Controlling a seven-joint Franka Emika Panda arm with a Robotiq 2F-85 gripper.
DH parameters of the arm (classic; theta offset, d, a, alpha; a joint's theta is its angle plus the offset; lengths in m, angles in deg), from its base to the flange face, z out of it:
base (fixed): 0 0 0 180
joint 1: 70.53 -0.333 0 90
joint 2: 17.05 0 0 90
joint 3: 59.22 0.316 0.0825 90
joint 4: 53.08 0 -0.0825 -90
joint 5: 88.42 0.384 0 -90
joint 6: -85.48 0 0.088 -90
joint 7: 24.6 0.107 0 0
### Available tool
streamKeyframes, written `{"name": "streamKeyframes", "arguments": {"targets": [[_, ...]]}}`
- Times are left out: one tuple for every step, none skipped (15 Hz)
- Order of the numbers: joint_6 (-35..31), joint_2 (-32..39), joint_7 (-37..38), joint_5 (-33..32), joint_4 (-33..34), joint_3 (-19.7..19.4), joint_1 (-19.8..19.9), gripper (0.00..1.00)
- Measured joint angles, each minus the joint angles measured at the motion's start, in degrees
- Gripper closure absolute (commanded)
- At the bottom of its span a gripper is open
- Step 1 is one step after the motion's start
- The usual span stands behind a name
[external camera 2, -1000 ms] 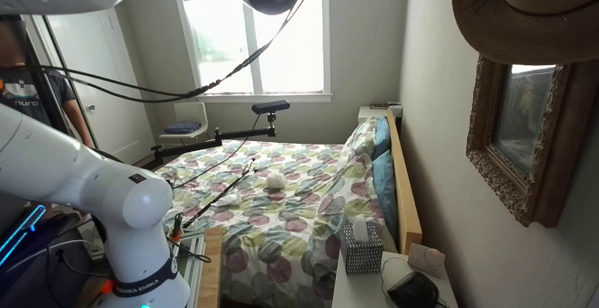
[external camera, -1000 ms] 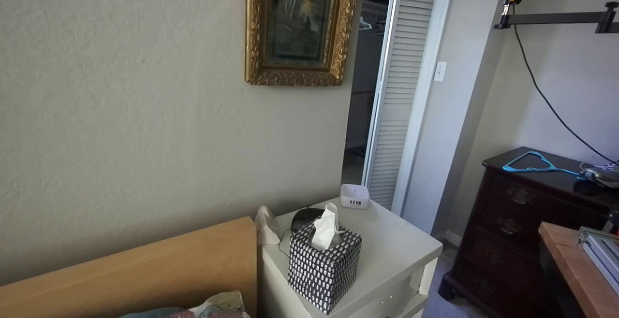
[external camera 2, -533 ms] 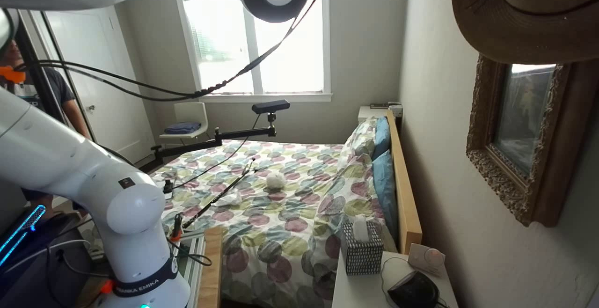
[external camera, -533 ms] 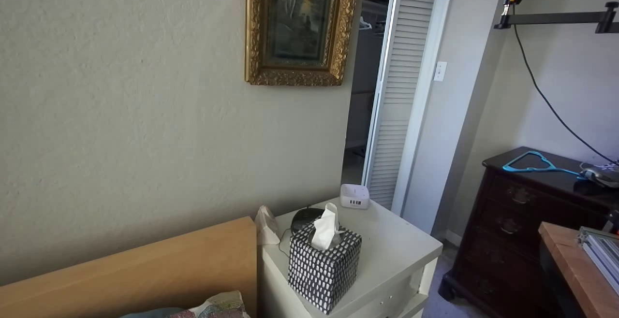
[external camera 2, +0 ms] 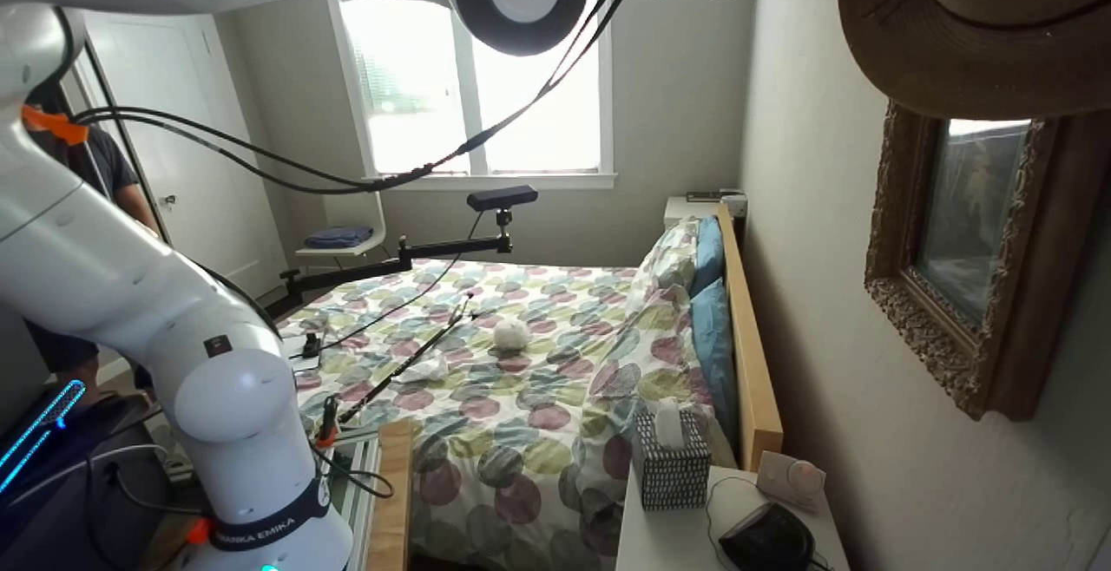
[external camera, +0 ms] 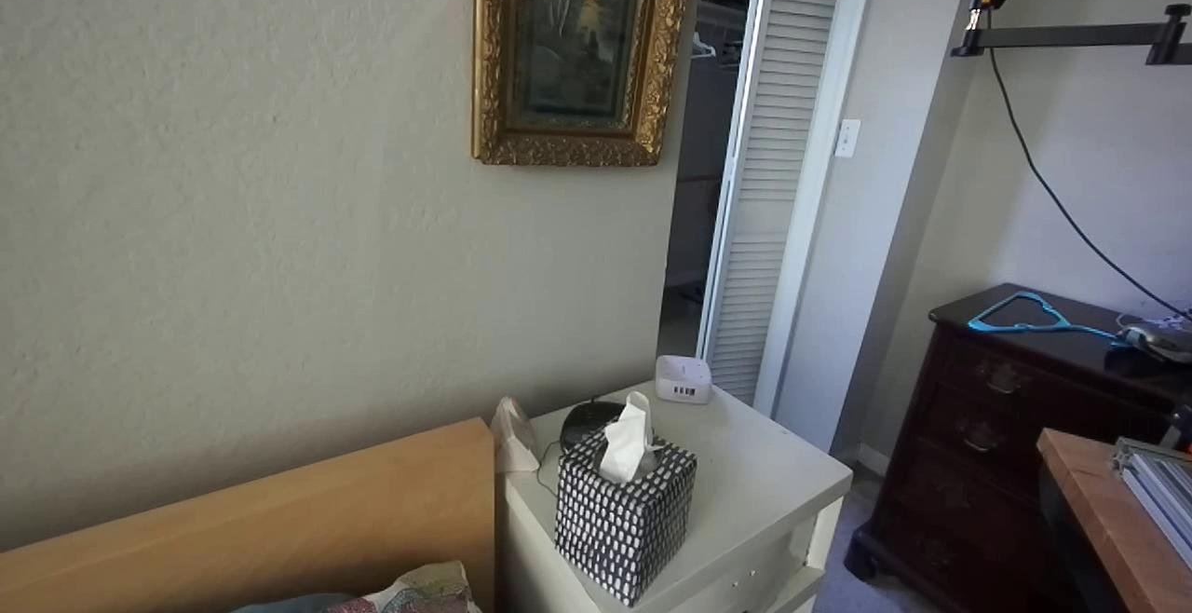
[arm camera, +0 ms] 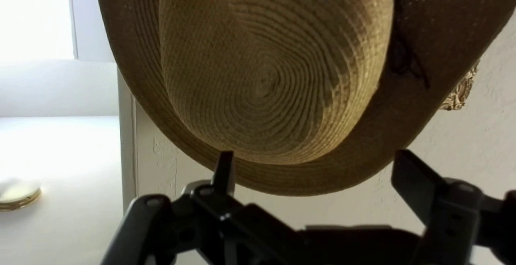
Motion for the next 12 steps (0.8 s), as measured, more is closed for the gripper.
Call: {"name": "streamKeyframes", "arguments": {"targets": [[0.61,0.32,0.17,0.02,0.0,0.54,0.88,0.0],[1.23,0.59,0.42,0.02,0.0,1.08,1.75,0.0],[1.9,0.8,0.62,0.02,0.0,1.58,2.51,0.0],[2.58,0.98,0.77,0.02,0.0,2.07,3.2,0.04],[3.34,1.13,0.93,0.02,-0.01,2.57,3.84,0.26],[4.27,1.21,1.06,0.03,-0.01,2.97,4.24,0.28],[5.06,1.23,1.17,0.03,-0.01,3.25,4.36,0.31],[5.74,1.25,1.23,0.02,-0.01,3.48,4.39,0.37],[6.36,1.25,1.32,0.02,-0.01,3.7,4.39,0.46],[6.74,1.25,1.46,0.02,-0.01,3.92,4.39,0.53],[6.91,1.25,1.59,0.02,-0.01,4.13,4.4,0.61],[6.95,1.25,1.66,0.02,-0.01,4.29,4.4,0.67]]}}
